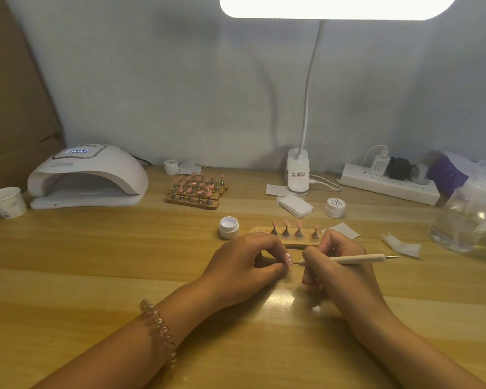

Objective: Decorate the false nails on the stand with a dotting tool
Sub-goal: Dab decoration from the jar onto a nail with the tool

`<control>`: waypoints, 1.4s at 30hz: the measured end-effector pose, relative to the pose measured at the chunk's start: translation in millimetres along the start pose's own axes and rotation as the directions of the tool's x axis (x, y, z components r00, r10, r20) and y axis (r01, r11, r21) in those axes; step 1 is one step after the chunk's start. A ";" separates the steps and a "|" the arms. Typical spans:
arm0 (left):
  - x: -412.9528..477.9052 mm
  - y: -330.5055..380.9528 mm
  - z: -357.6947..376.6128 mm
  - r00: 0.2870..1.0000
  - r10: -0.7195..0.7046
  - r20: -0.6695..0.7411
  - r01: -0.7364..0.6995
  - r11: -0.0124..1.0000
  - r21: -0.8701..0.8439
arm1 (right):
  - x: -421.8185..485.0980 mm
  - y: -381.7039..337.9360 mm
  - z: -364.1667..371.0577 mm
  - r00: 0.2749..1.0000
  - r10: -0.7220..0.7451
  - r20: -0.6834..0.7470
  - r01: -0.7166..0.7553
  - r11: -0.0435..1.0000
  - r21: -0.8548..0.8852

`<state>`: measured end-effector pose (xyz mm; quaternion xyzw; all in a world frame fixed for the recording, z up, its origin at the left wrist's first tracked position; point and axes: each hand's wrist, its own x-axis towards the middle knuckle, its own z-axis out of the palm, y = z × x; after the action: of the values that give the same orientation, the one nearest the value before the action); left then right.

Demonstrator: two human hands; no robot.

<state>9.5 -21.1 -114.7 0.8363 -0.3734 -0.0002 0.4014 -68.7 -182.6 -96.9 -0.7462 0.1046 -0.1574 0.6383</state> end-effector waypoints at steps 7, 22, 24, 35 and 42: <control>-0.7 1.1 0.4 1.000 0.004 -0.001 -0.004 1.000 -0.004 | -0.5 1.4 0.0 1.000 -0.010 -0.002 0.010 1.000 -0.004; -2.0 1.2 0.7 1.000 0.011 -0.014 -0.011 1.000 0.022 | 0.0 3.3 0.6 0.999 -0.036 -0.008 0.036 0.999 -0.028; -2.2 0.8 0.8 1.000 0.010 -0.015 -0.010 1.000 0.022 | -0.3 3.4 0.3 0.999 -0.034 -0.002 0.034 0.999 -0.025; -2.9 2.1 0.8 1.000 0.011 -0.008 -0.011 1.000 0.021 | -0.7 3.8 -0.3 1.000 -0.028 -0.012 0.028 1.000 -0.012; -2.9 2.3 1.5 1.000 0.005 -0.012 -0.005 1.000 0.019 | -0.4 3.3 0.8 0.999 -0.038 -0.004 0.038 0.999 -0.029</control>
<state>5.5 -21.2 -115.0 0.8391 -0.3730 0.0091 0.3958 -68.7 -182.2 -100.3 -0.7568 0.0942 -0.1699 0.6242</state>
